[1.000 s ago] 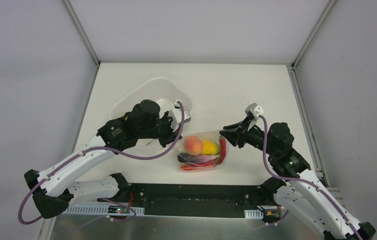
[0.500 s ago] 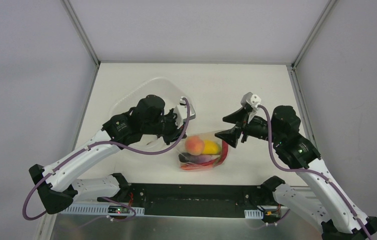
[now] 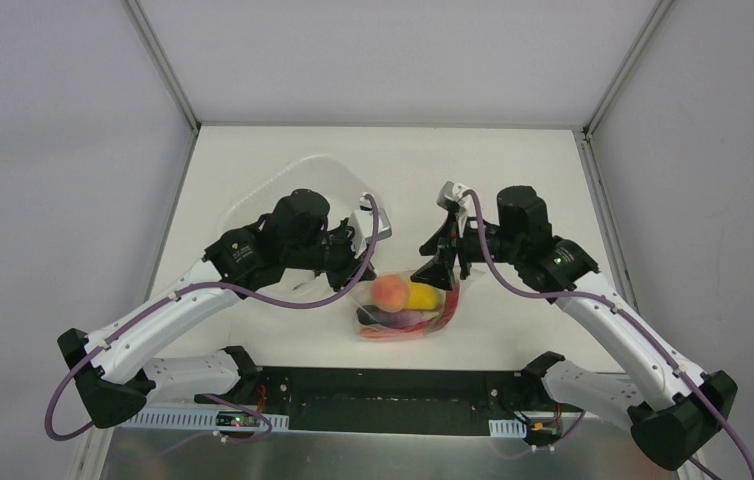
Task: Place the food in the zip-top bag and seal the zipper
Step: Zip the zipper food storage bag at the center of the board.
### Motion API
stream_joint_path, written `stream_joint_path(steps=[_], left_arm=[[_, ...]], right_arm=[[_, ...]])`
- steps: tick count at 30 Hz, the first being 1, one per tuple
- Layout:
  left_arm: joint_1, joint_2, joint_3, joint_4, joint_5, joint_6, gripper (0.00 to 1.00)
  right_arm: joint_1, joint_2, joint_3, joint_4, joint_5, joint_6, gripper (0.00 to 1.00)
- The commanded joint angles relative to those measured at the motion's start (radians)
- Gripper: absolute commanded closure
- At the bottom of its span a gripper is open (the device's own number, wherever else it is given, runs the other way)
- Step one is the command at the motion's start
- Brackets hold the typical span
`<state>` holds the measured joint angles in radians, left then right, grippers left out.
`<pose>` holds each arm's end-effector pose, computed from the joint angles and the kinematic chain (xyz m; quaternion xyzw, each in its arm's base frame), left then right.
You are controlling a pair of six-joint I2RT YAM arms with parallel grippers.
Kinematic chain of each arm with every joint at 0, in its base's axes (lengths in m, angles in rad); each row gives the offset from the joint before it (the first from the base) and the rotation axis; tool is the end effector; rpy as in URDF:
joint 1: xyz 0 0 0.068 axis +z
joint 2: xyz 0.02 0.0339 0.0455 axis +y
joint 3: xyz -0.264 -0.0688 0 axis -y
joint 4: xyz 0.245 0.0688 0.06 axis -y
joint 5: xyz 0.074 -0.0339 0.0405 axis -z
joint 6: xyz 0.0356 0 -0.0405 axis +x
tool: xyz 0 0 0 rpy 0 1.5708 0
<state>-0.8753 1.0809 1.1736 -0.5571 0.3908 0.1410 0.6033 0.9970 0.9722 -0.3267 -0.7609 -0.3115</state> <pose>0.1368 -0.1851 0.3810 0.4952 0.6796 -0.3392 0.4218 0.1646 0.1432 0.3548 -0.5269 0.5891 0.3785 0.4817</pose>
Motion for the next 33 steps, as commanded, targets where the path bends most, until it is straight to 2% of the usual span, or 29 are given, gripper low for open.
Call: stream_joint_path(steps=[1,7,12,17,24,33], left_arm=[[0.007,-0.001,0.021,0.064,0.030,-0.020,1.00],[0.006,0.010,0.020,0.066,0.025,-0.021,1.00],[0.007,0.007,0.012,0.065,0.006,-0.013,1.00],[0.007,-0.002,0.000,0.053,-0.044,0.001,1.00],[0.029,-0.062,-0.068,0.024,-0.091,0.014,1.00],[0.048,-0.146,-0.138,0.005,-0.152,0.001,1.00]], right_arm=[[0.026,0.077,0.067,0.022,-0.012,-0.041,0.31],[0.095,0.123,0.058,0.063,0.001,-0.048,0.42],[0.111,0.110,0.020,0.133,0.006,-0.029,0.71],[0.110,0.030,-0.086,0.247,0.120,-0.001,1.00],[0.109,-0.085,-0.199,0.284,0.256,0.016,1.00],[0.102,-0.119,-0.224,0.295,0.311,0.052,1.00]])
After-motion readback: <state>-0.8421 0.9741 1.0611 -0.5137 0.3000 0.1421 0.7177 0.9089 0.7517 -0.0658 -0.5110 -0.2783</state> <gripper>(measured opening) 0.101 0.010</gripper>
